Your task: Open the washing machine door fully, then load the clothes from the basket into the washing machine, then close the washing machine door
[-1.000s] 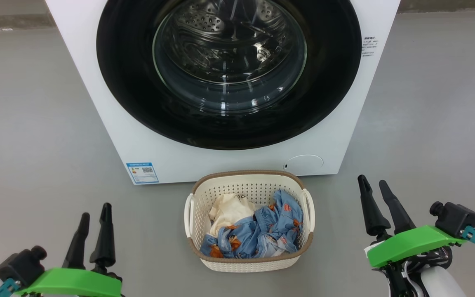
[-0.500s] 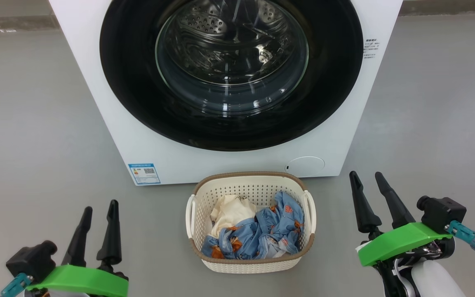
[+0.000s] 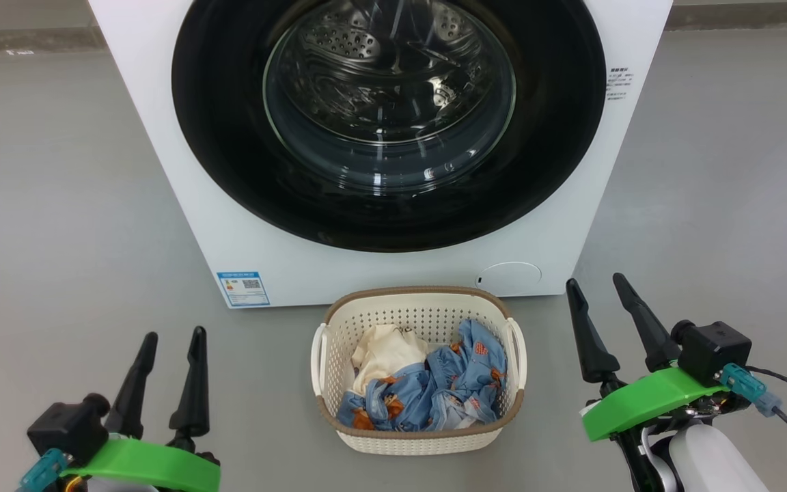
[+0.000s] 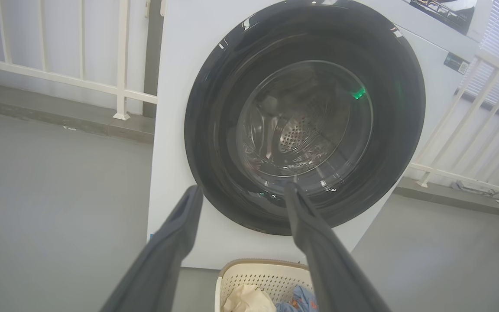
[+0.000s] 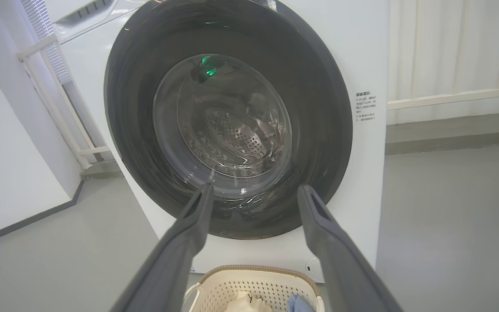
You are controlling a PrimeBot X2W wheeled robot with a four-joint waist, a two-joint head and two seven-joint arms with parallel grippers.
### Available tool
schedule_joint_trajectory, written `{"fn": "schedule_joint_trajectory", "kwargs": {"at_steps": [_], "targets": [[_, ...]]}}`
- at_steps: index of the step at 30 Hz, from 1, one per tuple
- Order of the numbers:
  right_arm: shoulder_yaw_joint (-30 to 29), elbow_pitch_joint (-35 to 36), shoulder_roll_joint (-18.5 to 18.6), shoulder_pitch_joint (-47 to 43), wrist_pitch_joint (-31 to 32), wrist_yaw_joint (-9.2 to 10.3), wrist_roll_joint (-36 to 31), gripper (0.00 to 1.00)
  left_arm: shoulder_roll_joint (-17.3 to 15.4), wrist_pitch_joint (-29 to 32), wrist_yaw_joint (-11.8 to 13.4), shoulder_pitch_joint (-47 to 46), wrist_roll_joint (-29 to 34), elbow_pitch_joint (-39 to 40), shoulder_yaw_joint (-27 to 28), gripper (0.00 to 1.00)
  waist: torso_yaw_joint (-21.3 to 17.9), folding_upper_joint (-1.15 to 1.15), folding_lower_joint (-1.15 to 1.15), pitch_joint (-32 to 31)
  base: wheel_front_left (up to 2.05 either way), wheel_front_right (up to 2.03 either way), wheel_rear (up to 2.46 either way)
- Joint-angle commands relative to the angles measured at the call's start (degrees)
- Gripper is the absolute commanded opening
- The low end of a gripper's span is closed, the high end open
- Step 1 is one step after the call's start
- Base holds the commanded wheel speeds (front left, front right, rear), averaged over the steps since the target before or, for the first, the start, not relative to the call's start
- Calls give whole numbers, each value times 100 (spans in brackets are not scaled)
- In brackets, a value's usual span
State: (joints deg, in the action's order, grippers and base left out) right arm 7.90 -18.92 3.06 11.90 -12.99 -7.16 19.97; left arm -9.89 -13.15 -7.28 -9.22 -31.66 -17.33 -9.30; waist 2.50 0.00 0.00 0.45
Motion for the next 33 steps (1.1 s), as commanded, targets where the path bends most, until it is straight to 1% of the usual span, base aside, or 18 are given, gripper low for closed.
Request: {"fn": "schedule_joint_trajectory", "kwargs": {"at_steps": [1,7,33], "targets": [[155,119,-9,272,-104,-32,-157,100,-162,-86,-19,-304,144,122,139,100,4,0,0,-9,0,0,0],[199,99,-8,317,-201,-33,-532,100,-183,-185,-21,-318,485,139,125,100,19,0,0,-35,0,0,0],[147,77,-15,297,-201,-33,-487,100,-176,-185,-21,-272,505,172,203,100,16,0,0,-52,0,0,0]]}}
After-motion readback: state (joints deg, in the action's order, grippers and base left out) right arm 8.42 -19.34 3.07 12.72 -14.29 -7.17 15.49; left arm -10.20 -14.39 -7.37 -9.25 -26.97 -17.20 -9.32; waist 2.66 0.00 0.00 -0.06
